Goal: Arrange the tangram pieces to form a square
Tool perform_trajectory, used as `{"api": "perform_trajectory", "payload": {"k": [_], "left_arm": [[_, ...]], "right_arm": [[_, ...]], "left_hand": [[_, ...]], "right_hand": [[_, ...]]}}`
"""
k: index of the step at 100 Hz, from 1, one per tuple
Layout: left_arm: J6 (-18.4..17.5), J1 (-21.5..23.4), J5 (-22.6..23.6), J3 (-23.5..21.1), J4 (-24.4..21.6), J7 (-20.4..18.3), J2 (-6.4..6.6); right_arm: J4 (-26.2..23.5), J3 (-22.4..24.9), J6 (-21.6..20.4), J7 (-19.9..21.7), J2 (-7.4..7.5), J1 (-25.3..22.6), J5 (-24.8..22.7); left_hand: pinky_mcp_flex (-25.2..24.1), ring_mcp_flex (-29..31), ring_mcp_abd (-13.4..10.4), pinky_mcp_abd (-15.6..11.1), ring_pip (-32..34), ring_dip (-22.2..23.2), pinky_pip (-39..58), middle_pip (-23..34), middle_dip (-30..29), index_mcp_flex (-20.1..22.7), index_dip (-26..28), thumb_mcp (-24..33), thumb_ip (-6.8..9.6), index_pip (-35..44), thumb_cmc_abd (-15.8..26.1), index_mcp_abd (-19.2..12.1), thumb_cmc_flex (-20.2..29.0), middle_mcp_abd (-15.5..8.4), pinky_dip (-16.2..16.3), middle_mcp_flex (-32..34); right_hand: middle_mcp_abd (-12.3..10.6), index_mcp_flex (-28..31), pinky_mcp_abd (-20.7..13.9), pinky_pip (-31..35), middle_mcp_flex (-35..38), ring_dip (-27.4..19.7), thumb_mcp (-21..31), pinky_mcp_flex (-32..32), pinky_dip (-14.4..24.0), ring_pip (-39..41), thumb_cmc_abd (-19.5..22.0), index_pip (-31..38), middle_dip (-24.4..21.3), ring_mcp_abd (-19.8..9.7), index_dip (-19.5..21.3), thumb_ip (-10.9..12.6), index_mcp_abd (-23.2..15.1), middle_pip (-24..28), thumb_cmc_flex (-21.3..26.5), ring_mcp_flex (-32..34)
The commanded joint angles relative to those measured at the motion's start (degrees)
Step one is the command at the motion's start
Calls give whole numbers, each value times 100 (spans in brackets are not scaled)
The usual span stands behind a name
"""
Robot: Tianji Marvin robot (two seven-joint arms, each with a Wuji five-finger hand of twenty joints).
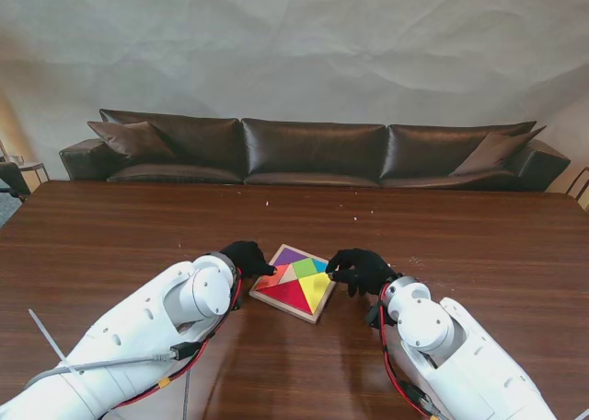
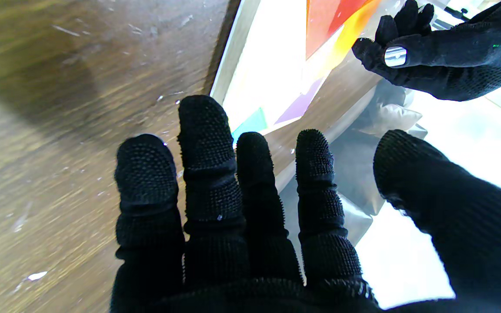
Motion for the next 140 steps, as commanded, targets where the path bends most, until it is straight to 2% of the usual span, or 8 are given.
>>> {"api": "perform_trajectory", "payload": {"k": [1, 44, 55, 70, 87, 97, 122, 140], "left_arm": [[20, 13, -5, 16, -25, -149, -5], [-22, 131, 61, -117, -166, -154, 29], [-89, 256, 195, -267, -330, -125, 70], [-282, 526, 310, -598, -606, -94, 122], [-561, 941, 274, -1041, -949, -54, 166], [-770, 1245, 174, -1321, -1142, 105, 150], [-1406, 1959, -104, -2004, -1638, 327, 146], [-1814, 2418, -267, -2357, -1961, 494, 131]], "right_arm": [[5, -10, -13, 98, -13, -16, 10], [27, -35, -25, 113, -12, 1, 13], [31, -33, -41, 103, -14, 0, 12], [-1, 12, -133, -140, -58, -54, -23], [-49, 50, -232, -563, -122, -114, -211], [-80, 66, -248, -833, -171, -136, -306], [-312, 169, -273, -1214, -236, -249, -402], [-596, 329, -323, -1387, -244, -477, -459]], "left_hand": [[-81, 32, 185, -136, 275, 105, 71, 99, 86, 38, -47, -90, 209, -38, 233, -70, -62, 116, 103, 32], [-112, -3, 201, -132, 240, 96, 38, 57, 60, -20, -89, -108, 220, -7, 247, -88, -56, 137, 118, 1], [-299, -224, 273, -112, -551, -316, -171, -516, -594, -62, -27, -120, 221, 53, 207, -97, -102, 94, -33, 1], [-796, -650, 237, -138, -1723, -962, -615, -1249, -1566, -200, 13, -275, 235, -8, 83, -237, -107, -6, -503, -113], [-1334, -1039, 63, -98, -3189, -1922, -2176, -1877, -2505, -453, -14, -304, 225, -141, -134, -337, -164, -128, -1689, -364], [-1510, -1249, -27, -131, -3782, -2339, -3005, -2070, -2898, -621, -42, -322, 228, -220, -226, -360, -185, -192, -2148, -608], [-1626, -1672, -233, -234, -4623, -2998, -4173, -2333, -3505, -1037, -134, -409, 235, -415, -398, -415, -192, -336, -2597, -1201], [-1658, -1925, -292, -292, -4885, -3241, -4895, -2419, -3725, -1209, -178, -477, 245, -485, -473, -425, -209, -447, -2823, -1481]], "right_hand": [[87, 116, -93, 290, -61, 18, -116, -1136, 120, 103, 170, -11, -82, 25, -78, 92, 3, -32, 15, -27], [97, 113, -88, 291, -64, 16, -115, -1135, 120, 98, 170, -13, -83, 40, -77, 92, -3, -36, 17, -37], [89, 69, -81, 285, -78, 15, -113, -1148, 119, 93, 136, -31, -84, 31, -83, 91, -45, -39, 25, -48], [67, -26, -62, 263, -105, 7, -86, -1184, 116, 66, -23, -51, -83, 35, -86, 70, -126, -40, 22, -98], [7, -157, 17, 158, -238, -7, -60, -1378, 113, -21, -279, -60, -89, 98, -86, 27, -307, -70, -14, -337], [-62, -222, 107, 79, -342, -4, -44, -1494, 130, -54, -514, -66, -83, 143, -84, -10, -434, -71, -54, -510], [-190, -401, 232, -80, -592, -73, -38, -1626, 167, -253, -888, -107, -82, 223, -90, -70, -572, -77, -112, -853], [-280, -525, 395, -416, -689, -220, -58, -1770, 172, -633, -1143, -105, -102, 297, -74, -117, -653, -99, -204, -1077]]}}
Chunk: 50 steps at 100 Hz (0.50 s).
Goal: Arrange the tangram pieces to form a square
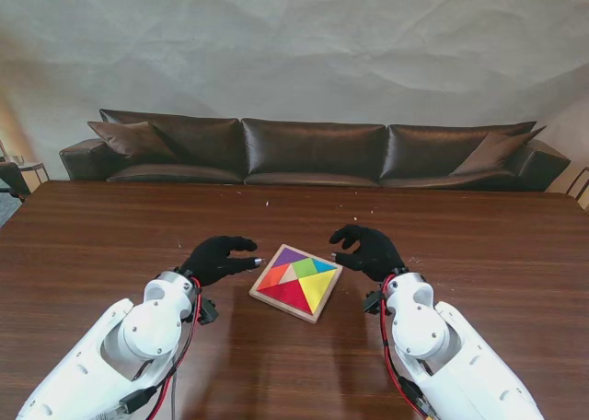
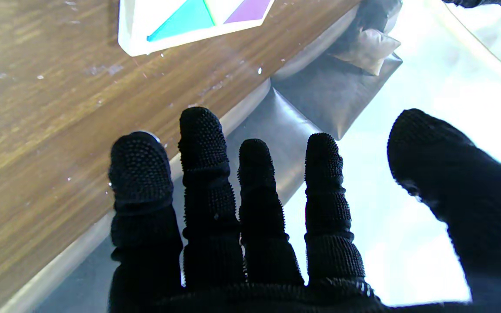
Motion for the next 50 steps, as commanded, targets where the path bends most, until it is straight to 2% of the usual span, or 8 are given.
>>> {"api": "perform_trajectory", "payload": {"k": [1, 19, 33, 50], "left_arm": [[-80, 167, -35, -66, -143, -100, 9], [-473, 602, -213, -335, -430, 35, -6], [-806, 891, -289, -482, -578, 153, -17], [-1211, 1198, -265, -616, -716, 349, -34]], "right_arm": [[-154, 41, -62, -22, -28, -145, -13], [-690, 395, -188, -62, 8, -644, -4], [-930, 627, -507, -83, 32, -989, 22], [-1150, 830, -841, -176, 39, -1309, 16]], "left_hand": [[-65, -157, -92, -219, -185, -142, -340, -62, -124, -188, -53, -135, 246, -100, -198, -128, -211, -144, -118, -191], [-37, -419, -173, -288, -359, -351, -1178, -118, -289, -402, -104, -163, 258, -185, -272, -134, -228, -215, -314, -465], [139, -519, -222, -289, -406, -450, -1918, -123, -347, -503, -128, -155, 263, -214, -311, -115, -213, -251, -257, -561], [107, -538, -234, -289, -413, -463, -2076, -131, -358, -536, -131, -151, 264, -220, -318, -121, -222, -276, -175, -601]], "right_hand": [[-216, -279, 147, -198, -260, -87, -78, -1771, 150, -156, -265, -45, -89, 59, -38, -118, -217, -33, -182, -228], [-320, -378, 334, -863, -442, -401, -110, -2026, 12, -863, -477, -71, -169, 105, -14, -147, -274, -199, -226, -579], [-333, -397, 352, -1261, -522, -560, -123, -2206, -104, -1223, -542, -94, -337, 135, 4, -158, -306, -415, -263, -730], [-332, -302, 325, -1338, -447, -577, -100, -2216, -119, -1274, -560, -83, -366, 143, 16, -158, -268, -414, -280, -678]]}}
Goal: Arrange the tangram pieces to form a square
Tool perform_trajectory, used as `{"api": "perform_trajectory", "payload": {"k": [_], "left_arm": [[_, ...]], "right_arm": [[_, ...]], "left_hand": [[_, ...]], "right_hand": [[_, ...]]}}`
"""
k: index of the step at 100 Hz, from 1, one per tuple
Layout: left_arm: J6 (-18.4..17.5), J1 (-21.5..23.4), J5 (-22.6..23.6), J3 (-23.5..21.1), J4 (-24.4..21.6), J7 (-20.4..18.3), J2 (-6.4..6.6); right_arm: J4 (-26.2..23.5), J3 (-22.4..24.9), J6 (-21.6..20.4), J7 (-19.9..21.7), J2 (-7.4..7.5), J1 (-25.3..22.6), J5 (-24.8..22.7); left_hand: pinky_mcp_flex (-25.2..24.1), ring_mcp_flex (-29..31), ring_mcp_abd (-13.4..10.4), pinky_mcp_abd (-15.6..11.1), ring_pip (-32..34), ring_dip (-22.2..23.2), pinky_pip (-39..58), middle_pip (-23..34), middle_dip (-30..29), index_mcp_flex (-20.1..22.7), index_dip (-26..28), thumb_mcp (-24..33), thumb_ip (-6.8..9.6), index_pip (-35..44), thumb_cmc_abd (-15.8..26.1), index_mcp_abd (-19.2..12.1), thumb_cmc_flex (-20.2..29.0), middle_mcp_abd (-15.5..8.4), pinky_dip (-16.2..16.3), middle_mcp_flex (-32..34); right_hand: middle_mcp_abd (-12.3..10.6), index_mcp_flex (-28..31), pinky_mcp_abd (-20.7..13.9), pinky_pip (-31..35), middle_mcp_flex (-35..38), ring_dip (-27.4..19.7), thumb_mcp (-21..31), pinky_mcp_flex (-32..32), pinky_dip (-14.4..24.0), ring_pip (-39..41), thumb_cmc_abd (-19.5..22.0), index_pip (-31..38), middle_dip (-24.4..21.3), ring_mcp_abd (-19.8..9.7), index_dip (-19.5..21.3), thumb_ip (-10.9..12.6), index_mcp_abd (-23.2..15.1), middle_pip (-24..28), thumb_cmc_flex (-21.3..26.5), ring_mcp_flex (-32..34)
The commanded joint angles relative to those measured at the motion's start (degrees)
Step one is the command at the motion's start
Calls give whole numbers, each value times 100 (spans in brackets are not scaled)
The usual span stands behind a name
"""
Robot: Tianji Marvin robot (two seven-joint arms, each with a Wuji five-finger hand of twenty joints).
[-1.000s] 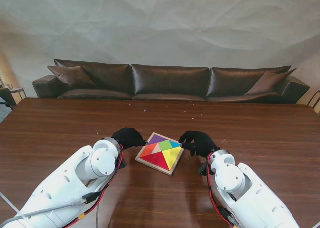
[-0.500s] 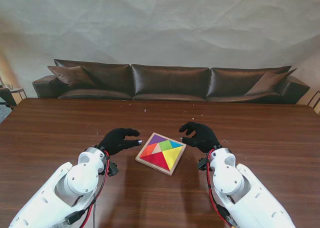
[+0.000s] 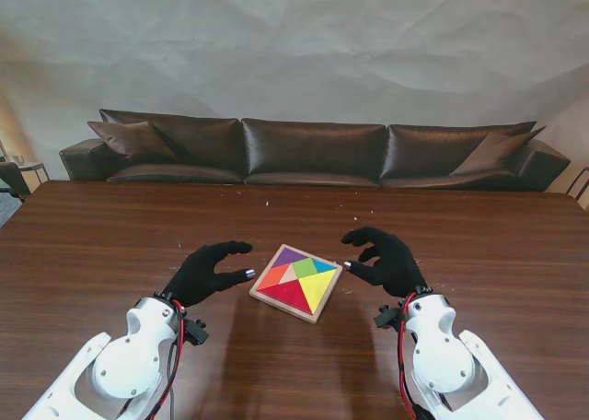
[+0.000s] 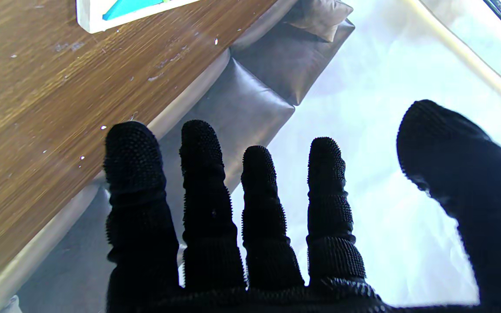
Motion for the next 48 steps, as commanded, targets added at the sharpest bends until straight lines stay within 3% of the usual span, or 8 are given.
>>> {"api": "perform_trajectory", "payload": {"k": [1, 48], "left_arm": [[-75, 134, -7, -20, -83, -19, -32], [-338, 293, -51, -70, -148, 294, -94]], "right_arm": [[-107, 24, -68, 45, 15, -149, 23], [-253, 174, -165, 50, 38, -328, -49]], "left_hand": [[-22, -118, -99, -220, -89, -95, -202, -48, -67, -126, -33, -83, 154, -70, -110, -104, -165, -142, 53, -158], [-95, -142, -92, -233, -107, -123, -381, -46, -82, -115, -29, -105, 158, -62, -72, -102, -111, -149, 208, -168]], "right_hand": [[-185, -62, 73, -115, -91, -55, -83, -2214, -84, -77, -206, -32, -94, 1, 23, -158, -135, -48, -194, -171], [-131, 95, 18, -134, 33, -39, -42, -2245, -68, -85, -177, -48, -118, -19, 35, -148, -94, -72, -155, -91]]}}
